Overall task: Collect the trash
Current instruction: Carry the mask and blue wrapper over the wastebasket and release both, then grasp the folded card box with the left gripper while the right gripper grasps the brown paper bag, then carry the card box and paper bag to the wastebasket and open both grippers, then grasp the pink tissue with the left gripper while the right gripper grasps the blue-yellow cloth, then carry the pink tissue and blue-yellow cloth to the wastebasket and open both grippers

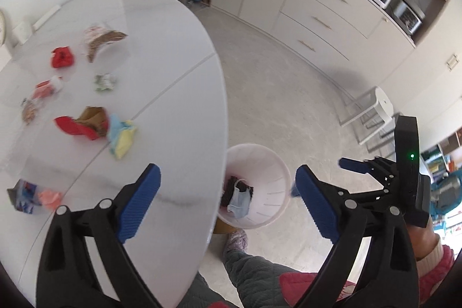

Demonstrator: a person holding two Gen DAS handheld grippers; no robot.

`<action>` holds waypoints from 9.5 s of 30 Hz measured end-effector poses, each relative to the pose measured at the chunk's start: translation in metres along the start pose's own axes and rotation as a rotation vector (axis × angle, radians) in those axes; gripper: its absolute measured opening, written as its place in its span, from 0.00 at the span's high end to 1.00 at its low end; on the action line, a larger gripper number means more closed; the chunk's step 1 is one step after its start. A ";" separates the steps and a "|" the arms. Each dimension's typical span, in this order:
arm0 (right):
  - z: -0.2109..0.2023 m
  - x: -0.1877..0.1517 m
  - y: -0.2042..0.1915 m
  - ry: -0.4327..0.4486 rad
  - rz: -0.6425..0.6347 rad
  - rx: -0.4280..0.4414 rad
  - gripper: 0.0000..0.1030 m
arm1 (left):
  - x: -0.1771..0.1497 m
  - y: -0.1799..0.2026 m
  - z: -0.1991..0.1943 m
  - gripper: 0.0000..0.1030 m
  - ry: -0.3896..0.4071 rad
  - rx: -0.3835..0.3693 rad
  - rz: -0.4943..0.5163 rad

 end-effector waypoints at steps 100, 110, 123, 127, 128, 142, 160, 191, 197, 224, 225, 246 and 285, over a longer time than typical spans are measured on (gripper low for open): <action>0.134 0.183 -0.274 -0.105 -0.477 0.258 0.48 | -0.037 -0.294 0.022 0.61 -0.088 0.276 -0.438; 0.050 0.126 -0.158 0.008 -0.237 0.148 0.48 | -0.009 -0.161 0.024 0.61 -0.063 0.107 -0.143; -0.029 0.034 -0.014 0.079 0.067 -0.021 0.48 | -0.005 0.023 0.057 0.61 -0.122 -0.110 0.181; -0.036 0.027 -0.001 0.086 0.084 -0.027 0.48 | -0.005 0.043 0.062 0.61 -0.135 -0.126 0.216; -0.038 0.024 0.001 0.087 0.084 -0.028 0.48 | -0.005 0.045 0.063 0.61 -0.137 -0.125 0.221; -0.043 0.014 0.012 0.102 0.105 -0.019 0.48 | -0.002 0.073 0.054 0.31 -0.114 -0.095 0.258; -0.025 0.014 0.006 0.062 0.089 0.001 0.47 | 0.001 0.039 0.036 0.31 -0.093 -0.037 0.183; -0.005 0.068 -0.081 0.076 -0.023 -0.006 0.03 | -0.023 -0.108 -0.002 0.11 -0.043 0.140 -0.082; 0.010 0.080 -0.118 0.063 -0.080 0.022 0.03 | -0.042 -0.164 -0.004 0.11 -0.063 0.177 -0.192; 0.058 0.098 -0.189 -0.026 -0.187 0.047 0.03 | -0.089 -0.261 0.062 0.07 -0.178 0.234 -0.335; 0.061 0.099 -0.189 -0.031 -0.183 0.050 0.03 | -0.088 -0.261 0.064 0.07 -0.180 0.231 -0.335; 0.159 0.134 -0.221 -0.110 -0.282 0.069 0.03 | -0.085 -0.266 0.092 0.47 -0.208 0.255 -0.356; -0.027 0.020 -0.018 0.114 0.085 -0.052 0.53 | -0.015 0.020 0.069 0.61 -0.113 -0.064 0.143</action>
Point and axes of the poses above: each gripper's, at about its wrist camera, not at the fingertips, and z roughly the way its jaws point, y to its right, x to its top, the point moved 3 cm from there along z, roughly the way its jaws point, and after that the axes turned 10 degrees about x, right-handed, at the moved point
